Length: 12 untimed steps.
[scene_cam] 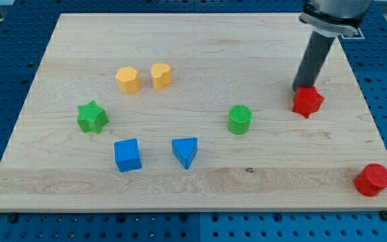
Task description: Move the red star left to the red circle
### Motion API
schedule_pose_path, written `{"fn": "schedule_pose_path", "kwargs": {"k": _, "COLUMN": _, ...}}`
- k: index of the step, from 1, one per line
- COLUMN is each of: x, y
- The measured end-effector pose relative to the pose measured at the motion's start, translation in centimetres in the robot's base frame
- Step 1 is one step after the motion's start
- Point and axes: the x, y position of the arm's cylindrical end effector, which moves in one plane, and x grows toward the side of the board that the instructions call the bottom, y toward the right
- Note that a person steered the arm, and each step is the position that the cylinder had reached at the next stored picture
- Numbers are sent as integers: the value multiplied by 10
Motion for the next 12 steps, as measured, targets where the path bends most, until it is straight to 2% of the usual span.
{"fn": "schedule_pose_path", "kwargs": {"k": 3, "x": 55, "y": -20}}
{"fn": "schedule_pose_path", "kwargs": {"k": 5, "x": 103, "y": -11}}
{"fn": "schedule_pose_path", "kwargs": {"k": 7, "x": 107, "y": -18}}
{"fn": "schedule_pose_path", "kwargs": {"k": 9, "x": 132, "y": -15}}
{"fn": "schedule_pose_path", "kwargs": {"k": 12, "x": 136, "y": -14}}
